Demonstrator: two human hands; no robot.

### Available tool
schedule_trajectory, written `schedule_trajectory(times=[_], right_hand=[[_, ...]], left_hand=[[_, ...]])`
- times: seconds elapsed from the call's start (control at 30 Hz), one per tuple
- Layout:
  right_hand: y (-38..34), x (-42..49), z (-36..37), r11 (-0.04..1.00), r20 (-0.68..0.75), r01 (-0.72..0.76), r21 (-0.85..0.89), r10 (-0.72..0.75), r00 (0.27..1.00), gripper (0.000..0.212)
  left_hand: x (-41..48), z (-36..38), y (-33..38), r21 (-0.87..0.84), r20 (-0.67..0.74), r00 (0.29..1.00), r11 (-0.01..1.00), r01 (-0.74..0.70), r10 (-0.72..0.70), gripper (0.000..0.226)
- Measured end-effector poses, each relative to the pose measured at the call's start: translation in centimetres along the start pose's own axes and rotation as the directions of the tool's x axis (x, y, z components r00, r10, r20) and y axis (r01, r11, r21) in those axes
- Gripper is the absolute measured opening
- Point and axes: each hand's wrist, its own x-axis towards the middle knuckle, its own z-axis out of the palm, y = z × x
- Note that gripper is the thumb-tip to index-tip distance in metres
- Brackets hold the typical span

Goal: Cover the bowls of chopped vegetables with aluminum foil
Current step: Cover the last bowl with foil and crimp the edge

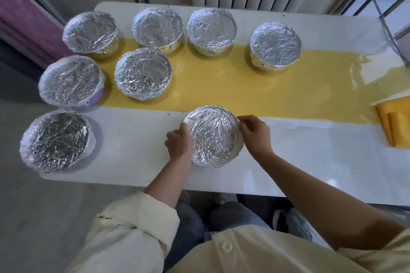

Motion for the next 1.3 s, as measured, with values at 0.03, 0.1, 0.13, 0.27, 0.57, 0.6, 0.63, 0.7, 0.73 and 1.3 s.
schedule_trajectory(times=[0.03, 0.1, 0.13, 0.27, 0.57, 0.6, 0.63, 0.7, 0.73, 1.3], right_hand=[[0.2, -0.5, -0.2, 0.999, -0.041, -0.034, 0.013, 0.034, 0.999, 0.015], [0.7, -1.6, -0.5, 0.996, -0.077, -0.093, 0.002, 0.093, 0.993, 0.014], [1.1, -2.0, -0.6, 0.992, -0.073, -0.125, -0.02, 0.123, 0.99, 0.016], [2.3, -2.8, -1.2, 0.982, -0.029, -0.164, -0.092, 0.162, 0.986, 0.032], [1.7, -1.4, 0.9, 0.975, 0.134, -0.081, 0.209, 0.054, 0.99, 0.032], [1.9, -1.4, 1.0, 0.969, 0.122, -0.098, 0.229, 0.071, 0.99, 0.031], [2.1, -1.4, 1.1, 0.964, 0.119, -0.107, 0.245, 0.08, 0.99, 0.031], [2.1, -1.4, 1.0, 0.956, 0.142, -0.123, 0.267, 0.087, 0.986, 0.03], [2.1, -1.2, 0.9, 0.951, 0.163, -0.143, 0.275, 0.1, 0.982, 0.029], [2.3, -0.3, -0.7, 0.94, 0.447, -0.185, 0.287, 0.04, 0.894, 0.027]], left_hand=[[0.0, -0.2, 0.0, -0.045, 0.026, 0.998, 0.998, -0.05, 0.052, 0.043], [-0.6, -0.8, 0.2, -0.093, 0.069, 0.99, 0.989, -0.115, 0.121, 0.03], [-0.8, -1.1, 0.0, -0.093, 0.076, 0.988, 0.988, -0.127, 0.134, 0.03], [-2.1, -1.3, -2.1, -0.03, -0.073, 0.996, 0.998, -0.06, 0.058, 0.028], [-4.5, 1.4, -4.7, -0.241, -0.066, 0.993, 0.968, 0.076, -0.094, 0.037], [-4.5, 1.4, -4.8, -0.269, -0.048, 0.991, 0.957, 0.105, -0.122, 0.035], [-4.4, 1.3, -4.8, -0.286, -0.029, 0.99, 0.95, 0.122, -0.136, 0.035], [-4.4, 1.0, -5.0, -0.296, -0.002, 0.99, 0.946, 0.135, -0.142, 0.038], [-4.3, 0.8, -5.1, -0.314, 0.018, 0.991, 0.94, 0.133, -0.134, 0.038], [-3.8, -0.2, -4.2, -0.336, 0.151, 0.985, 0.932, 0.135, -0.088, 0.046]])
